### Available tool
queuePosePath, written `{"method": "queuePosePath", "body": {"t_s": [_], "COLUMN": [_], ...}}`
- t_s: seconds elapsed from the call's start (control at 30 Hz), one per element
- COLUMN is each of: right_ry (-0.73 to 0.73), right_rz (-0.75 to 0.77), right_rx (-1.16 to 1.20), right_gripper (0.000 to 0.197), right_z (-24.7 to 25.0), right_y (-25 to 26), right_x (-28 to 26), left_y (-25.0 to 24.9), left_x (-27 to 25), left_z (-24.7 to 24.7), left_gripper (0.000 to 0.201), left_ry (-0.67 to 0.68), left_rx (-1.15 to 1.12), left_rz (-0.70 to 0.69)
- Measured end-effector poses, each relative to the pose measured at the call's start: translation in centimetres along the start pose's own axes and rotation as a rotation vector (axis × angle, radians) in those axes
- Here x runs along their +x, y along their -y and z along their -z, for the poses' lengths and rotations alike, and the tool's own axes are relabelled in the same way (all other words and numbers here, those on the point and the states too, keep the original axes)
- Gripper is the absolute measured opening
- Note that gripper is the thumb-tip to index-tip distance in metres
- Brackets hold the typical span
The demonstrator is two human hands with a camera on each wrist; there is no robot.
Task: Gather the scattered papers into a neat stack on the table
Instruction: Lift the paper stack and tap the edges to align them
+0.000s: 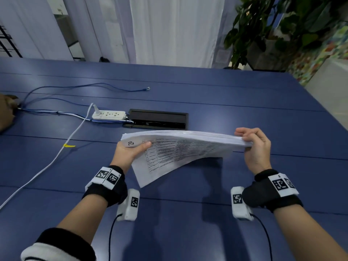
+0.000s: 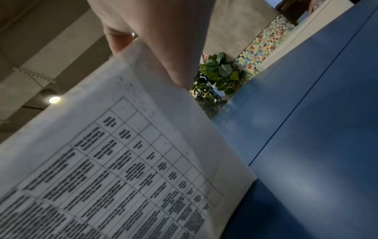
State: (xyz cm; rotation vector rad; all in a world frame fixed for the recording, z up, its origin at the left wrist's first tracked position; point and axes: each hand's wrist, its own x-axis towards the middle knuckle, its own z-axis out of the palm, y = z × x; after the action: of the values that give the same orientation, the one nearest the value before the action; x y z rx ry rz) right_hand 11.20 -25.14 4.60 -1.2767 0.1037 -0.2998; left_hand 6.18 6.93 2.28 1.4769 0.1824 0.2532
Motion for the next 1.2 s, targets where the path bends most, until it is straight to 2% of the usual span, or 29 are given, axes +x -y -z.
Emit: {"method": "queuePosePath", "body": {"t_s": [0.1,0.2,0.37,0.43,0.5,0.57,0.67,0.77,0.9,1.07,1.2], "right_ry": [0.009,0.072,0.121,0.119,0.13,0.184,0.247,0.179,0.12,0.192,0.213], "right_rz": [0.026,0.048,0.174,0.214,0.238,0.249,0.311,0.37,0.41,0.437,0.48], "right_rx": [0.008,-0.078,-0.256,-0.272,-0.297,-0.327,-0.422,-0.472,-0.337,-0.37,-0.526], "right_gripper": [0.032,0.026,0.012,0.014,0.023,0.034,0.04,0.038,0.041,0.034,0.036], "right_z": [-0.4,-0.4,0.0,-0.1,-0.1,-0.2,-0.5,-0.8,-1.5,-0.9,0.0], "right_y": [0.5,0.3,-0.1,0.0,-0.1,-0.1,-0.3,-0.3,1.0,0.6,-0.3], "right_x": [0.1,0.4,0.1,0.0,0.0,-0.3,-0.6,0.1,0.6,-0.4,-0.6], "left_y": [0.2,0.3,0.1,0.1,0.0,-0.1,-0.3,-0.7,-1.7,-0.4,0.4], "left_x": [0.3,0.7,1.2,1.2,1.3,1.4,1.5,1.6,1.7,1.5,1.3], "left_z": [0.0,-0.1,-0.1,-0.1,-0.3,-0.4,0.0,0.1,-0.2,1.2,1.9], "left_gripper": [0.012,0.006,0.009,0.007,0.005,0.004,0.005,0.004,0.004,0.007,0.015], "left_ry": [-0.035,-0.07,-0.069,-0.074,-0.081,-0.088,-0.083,-0.058,-0.034,-0.016,-0.005], "left_rx": [-0.012,-0.034,-0.033,-0.04,-0.051,-0.05,-0.029,0.003,-0.001,0.012,0.033], "left_rz": [0.018,0.056,0.075,0.067,0.058,0.057,0.055,0.035,-0.019,0.006,0.046]}}
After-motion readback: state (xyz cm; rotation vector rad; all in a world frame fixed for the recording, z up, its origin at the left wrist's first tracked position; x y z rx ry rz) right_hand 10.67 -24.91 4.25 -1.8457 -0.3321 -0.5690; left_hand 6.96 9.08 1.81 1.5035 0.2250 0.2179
